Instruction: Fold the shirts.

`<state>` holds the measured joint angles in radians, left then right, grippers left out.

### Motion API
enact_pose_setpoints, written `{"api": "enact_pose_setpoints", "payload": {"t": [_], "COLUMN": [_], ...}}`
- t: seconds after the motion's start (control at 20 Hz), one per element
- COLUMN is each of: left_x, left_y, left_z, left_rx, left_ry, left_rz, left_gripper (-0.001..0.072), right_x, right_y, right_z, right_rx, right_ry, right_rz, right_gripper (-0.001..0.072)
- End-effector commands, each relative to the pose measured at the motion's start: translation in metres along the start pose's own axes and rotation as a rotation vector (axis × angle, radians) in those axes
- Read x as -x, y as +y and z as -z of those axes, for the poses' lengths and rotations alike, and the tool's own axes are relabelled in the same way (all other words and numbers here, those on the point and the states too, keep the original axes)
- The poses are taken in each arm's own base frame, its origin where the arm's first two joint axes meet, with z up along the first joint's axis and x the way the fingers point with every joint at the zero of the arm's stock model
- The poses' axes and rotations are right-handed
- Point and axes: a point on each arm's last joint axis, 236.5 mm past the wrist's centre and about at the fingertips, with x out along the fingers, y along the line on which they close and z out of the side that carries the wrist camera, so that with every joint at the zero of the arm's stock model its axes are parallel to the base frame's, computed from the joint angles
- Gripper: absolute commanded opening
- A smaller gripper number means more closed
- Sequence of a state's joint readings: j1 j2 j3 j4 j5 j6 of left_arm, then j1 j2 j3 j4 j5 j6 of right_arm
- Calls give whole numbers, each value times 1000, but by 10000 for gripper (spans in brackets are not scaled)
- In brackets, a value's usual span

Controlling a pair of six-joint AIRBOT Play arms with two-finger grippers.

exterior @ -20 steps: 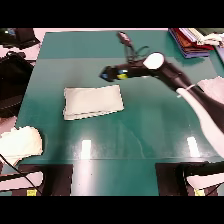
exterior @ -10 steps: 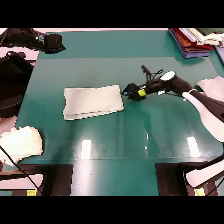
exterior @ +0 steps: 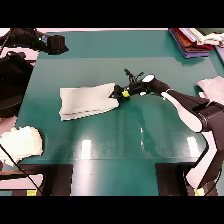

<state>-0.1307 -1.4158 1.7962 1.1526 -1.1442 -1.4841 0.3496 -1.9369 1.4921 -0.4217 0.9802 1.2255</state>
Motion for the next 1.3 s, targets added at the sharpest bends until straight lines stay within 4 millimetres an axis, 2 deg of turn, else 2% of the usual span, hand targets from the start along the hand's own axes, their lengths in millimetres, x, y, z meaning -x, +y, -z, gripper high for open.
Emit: {"api": "enact_pose_setpoints", "payload": {"t": [0.0,0.1,0.15,0.25,0.35,0.45,0.55,0.7,0.85,1.0,1.1,1.25], "left_x": [-1,-4,-6,-12,-15,-17,-18,-19,-19,-19,-19,-19], "left_y": [-8,-21,-31,-56,-79,-96,-109,-122,-123,-123,-123,-123], "left_z": [1,4,5,7,8,7,7,11,12,12,12,12], "left_rx": [5,-15,-29,-81,-120,-138,-152,-166,-154,-142,-129,-129], "left_ry": [1,10,10,7,-7,-22,-33,-29,-25,-25,-23,-23], "left_rz": [26,43,58,91,122,146,166,185,191,192,192,192], "left_gripper": [27,27,27,27,27,28,28,28,28,28,28,28], "right_x": [19,70,106,188,276,363,445,546,615,653,665,684], "right_y": [12,10,5,-11,-32,-56,-81,-126,-161,-176,-173,-141], "right_z": [-33,-63,-79,-103,-114,-116,-109,-82,-53,-39,-40,-52], "right_rx": [99,162,188,220,215,167,94,-40,-143,-168,-139,-40], "right_ry": [-65,-145,-201,-312,-411,-532,-656,-815,-932,-1011,-1031,-1060], "right_rz": [25,116,183,319,446,540,612,698,764,816,842,876], "right_gripper": [13,13,13,13,13,13,13,13,13,13,13,13]}}
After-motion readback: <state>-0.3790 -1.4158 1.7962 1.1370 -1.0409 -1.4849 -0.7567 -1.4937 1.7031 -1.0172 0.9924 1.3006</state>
